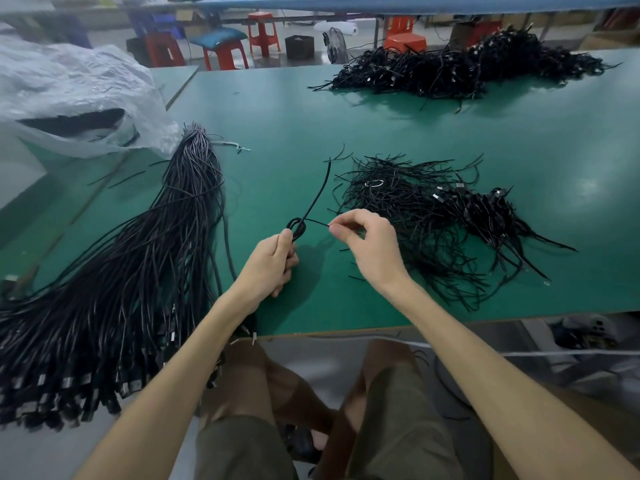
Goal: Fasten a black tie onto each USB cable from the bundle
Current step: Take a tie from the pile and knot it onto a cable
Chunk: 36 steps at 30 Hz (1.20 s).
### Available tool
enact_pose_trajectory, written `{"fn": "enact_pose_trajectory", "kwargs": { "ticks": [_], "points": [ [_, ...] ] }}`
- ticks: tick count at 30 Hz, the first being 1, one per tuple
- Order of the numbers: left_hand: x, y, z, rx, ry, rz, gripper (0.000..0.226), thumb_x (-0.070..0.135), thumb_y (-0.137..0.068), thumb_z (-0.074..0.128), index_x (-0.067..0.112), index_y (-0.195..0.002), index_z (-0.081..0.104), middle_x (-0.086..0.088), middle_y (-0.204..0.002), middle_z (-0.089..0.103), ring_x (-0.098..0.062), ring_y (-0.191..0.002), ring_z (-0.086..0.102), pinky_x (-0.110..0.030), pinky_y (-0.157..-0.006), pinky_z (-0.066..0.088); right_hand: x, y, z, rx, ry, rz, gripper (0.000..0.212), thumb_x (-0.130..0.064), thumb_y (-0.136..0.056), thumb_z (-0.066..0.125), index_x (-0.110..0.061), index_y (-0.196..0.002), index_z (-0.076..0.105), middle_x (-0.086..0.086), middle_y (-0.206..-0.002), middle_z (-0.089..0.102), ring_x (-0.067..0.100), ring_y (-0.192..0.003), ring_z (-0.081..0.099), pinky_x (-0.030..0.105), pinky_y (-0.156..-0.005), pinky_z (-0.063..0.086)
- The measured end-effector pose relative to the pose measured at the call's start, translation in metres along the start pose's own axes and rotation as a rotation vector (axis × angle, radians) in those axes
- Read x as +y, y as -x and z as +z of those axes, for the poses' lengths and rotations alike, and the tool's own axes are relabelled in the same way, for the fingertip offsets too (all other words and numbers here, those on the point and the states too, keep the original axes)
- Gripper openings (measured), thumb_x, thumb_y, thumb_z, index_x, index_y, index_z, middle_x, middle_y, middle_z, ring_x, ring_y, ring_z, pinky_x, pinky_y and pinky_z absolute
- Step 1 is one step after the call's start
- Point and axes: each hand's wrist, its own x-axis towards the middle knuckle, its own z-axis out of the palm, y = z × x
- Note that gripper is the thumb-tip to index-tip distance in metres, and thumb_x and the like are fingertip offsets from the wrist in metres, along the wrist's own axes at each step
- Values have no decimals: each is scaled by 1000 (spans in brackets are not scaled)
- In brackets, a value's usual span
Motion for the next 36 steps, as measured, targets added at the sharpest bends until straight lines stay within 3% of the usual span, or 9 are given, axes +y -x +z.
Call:
{"fn": "enact_pose_trajectory", "kwargs": {
  "ticks": [5, 9, 15, 22, 27, 36],
  "points": [
    [1, 0, 2, -1, 18, -9, 41, 36, -113, 29, 17, -77, 35, 6, -60, 31, -11, -40, 26, -23, -34, 27, -7, 4, 32, -7, -42, 22, 3, -23, -94, 74, -23, -92, 71, -5, -88, 71, 15, -94, 62, 27, -85, 48],
    [1, 1, 2, -4, 57, -17, 41, 35, -113, 29, 16, -78, 37, 6, -59, 32, -9, -39, 27, -24, -33, 27, -9, 8, 46, 7, -141, 93, 17, -22, -90, 78, -20, -98, 64, 4, -82, 69, 9, -75, 60, 13, -69, 41],
    [2, 2, 0, -28, 85, -8, 39, 35, -113, 30, 12, -84, 41, -4, -67, 35, -10, -40, 29, -23, -32, 27, -14, 6, 51, 20, -172, 110, 22, -26, -88, 81, -20, -97, 62, 6, -79, 68, 1, -64, 54, 11, -66, 41],
    [1, 2, -1, -47, 119, -5, 39, 37, -113, 31, 12, -84, 41, -1, -67, 35, -10, -41, 29, -23, -32, 27, -13, 6, 53, 48, -217, 146, 24, -29, -87, 81, -19, -97, 62, -4, -71, 63, -1, -61, 53, 12, -66, 43],
    [0, 3, -1, -34, 157, 25, 42, 36, -113, 31, 12, -81, 43, 3, -62, 37, -10, -39, 30, -21, -31, 26, -12, 6, 54, 55, -255, 179, 30, -32, -85, 83, -22, -93, 55, -5, -80, 58, 3, -71, 53, 19, -71, 47],
    [1, 4, -5, -59, 170, 15, 46, 47, -110, 35, 12, -81, 44, 3, -62, 37, -13, -45, 29, -23, -34, 27, -10, 6, 52, 18, -170, 146, 29, -28, -86, 82, -25, -87, 54, -8, -81, 59, 1, -70, 52, 15, -69, 45]
  ]
}}
